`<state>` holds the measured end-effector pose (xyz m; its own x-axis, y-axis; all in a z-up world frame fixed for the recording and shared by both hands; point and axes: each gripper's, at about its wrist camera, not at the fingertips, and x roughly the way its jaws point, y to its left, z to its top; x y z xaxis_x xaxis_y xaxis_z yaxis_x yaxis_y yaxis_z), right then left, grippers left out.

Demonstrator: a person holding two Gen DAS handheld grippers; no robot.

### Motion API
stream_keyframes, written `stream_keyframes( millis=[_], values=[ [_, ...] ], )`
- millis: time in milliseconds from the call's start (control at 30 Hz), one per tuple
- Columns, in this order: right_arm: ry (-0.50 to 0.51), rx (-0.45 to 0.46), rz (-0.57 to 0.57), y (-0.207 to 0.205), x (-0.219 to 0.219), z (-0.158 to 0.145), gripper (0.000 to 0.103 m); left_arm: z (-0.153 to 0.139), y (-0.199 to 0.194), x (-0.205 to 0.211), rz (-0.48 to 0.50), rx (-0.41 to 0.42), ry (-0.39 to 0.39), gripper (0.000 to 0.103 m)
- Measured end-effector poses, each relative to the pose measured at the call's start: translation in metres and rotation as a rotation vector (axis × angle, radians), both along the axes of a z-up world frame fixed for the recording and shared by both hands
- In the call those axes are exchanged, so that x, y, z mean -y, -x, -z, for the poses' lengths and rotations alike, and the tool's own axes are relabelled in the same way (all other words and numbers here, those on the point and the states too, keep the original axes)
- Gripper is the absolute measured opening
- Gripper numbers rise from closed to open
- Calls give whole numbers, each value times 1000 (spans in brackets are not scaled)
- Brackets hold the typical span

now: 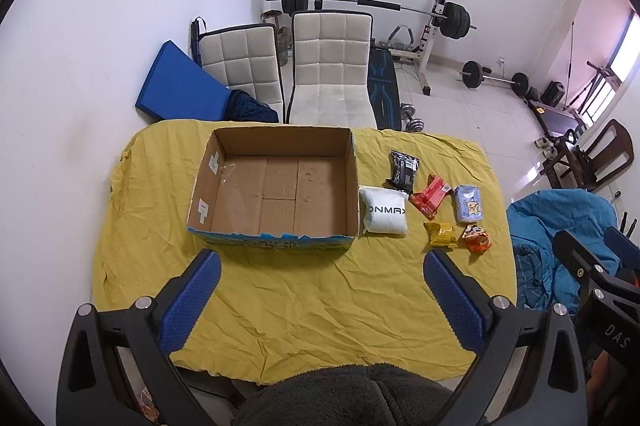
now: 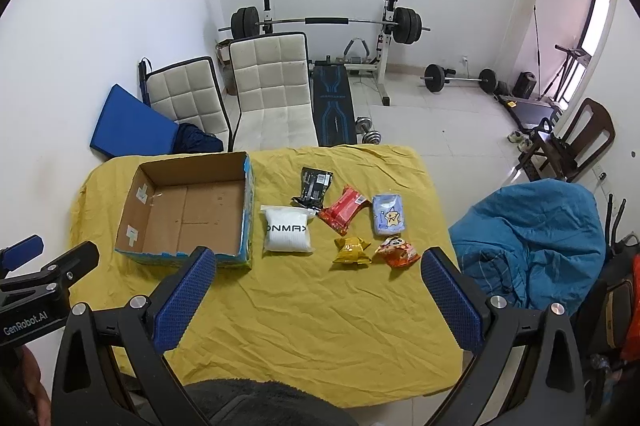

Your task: Organize soft objects

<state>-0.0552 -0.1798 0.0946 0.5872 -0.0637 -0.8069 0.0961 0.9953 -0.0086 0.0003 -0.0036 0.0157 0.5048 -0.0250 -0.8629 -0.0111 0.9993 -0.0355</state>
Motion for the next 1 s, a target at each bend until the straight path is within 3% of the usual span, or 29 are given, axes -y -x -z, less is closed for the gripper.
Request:
stream_keyframes(
  millis=[1000],
  values=[
    [11, 17, -13, -6, -9, -5, 103, 1, -3, -17, -9, 39, -4, 103]
  ],
)
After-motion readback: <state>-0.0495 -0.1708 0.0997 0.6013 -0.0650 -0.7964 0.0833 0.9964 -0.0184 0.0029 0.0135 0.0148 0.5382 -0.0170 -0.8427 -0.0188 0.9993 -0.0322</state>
